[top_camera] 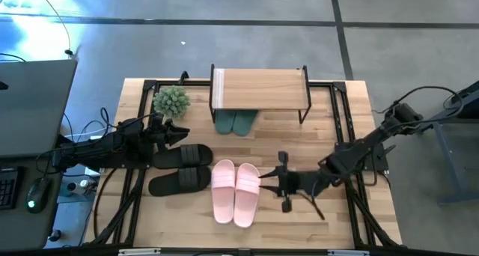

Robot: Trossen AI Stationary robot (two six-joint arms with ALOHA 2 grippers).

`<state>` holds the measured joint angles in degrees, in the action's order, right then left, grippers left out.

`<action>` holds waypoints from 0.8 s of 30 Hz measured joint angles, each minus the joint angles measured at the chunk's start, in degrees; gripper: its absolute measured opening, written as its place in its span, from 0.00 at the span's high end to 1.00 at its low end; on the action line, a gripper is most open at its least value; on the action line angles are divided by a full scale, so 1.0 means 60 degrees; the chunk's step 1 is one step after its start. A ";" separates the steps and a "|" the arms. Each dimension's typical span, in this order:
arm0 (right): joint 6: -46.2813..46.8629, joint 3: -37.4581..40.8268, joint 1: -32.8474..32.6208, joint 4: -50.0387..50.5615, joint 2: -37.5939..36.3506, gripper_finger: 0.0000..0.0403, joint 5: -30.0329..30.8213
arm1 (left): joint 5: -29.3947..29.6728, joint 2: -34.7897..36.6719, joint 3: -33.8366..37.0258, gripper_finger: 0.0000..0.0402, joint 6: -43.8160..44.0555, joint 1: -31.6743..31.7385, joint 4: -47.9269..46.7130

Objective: Pick and place slides into the shelf
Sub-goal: Put the right pink slides under the shelf

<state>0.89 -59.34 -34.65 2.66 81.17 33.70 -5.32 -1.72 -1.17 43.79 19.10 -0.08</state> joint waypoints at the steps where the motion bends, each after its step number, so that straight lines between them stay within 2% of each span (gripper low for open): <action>1: -0.0196 -0.0197 -0.0160 0.0191 0.0185 0.67 0.0463 | -0.0004 0.0000 0.0000 0.60 0.0000 -0.0001 0.0004; 5: 0.0312 -0.1203 -0.0527 0.1550 0.1139 0.60 0.1620 | -0.0029 0.0000 0.0000 0.60 0.0000 0.0002 0.0003; 10: 0.2442 -0.3010 -0.0631 0.4303 0.2703 0.60 0.2178 | -0.0040 0.0000 0.0000 0.60 0.0000 0.0002 0.0001; 20: 0.5072 -0.7053 -0.0623 0.9418 0.6196 0.69 0.1592 | -0.0417 -0.0004 0.0000 0.60 -0.0004 0.0002 0.0051; 24: 0.5580 -0.8286 -0.0620 1.0289 0.7183 0.70 0.1124 | -0.0470 -0.0004 0.0000 0.60 -0.0004 0.0002 0.0051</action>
<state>34.36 -109.06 -38.37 64.39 124.27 40.45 -8.14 -1.74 -1.17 43.77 19.11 0.23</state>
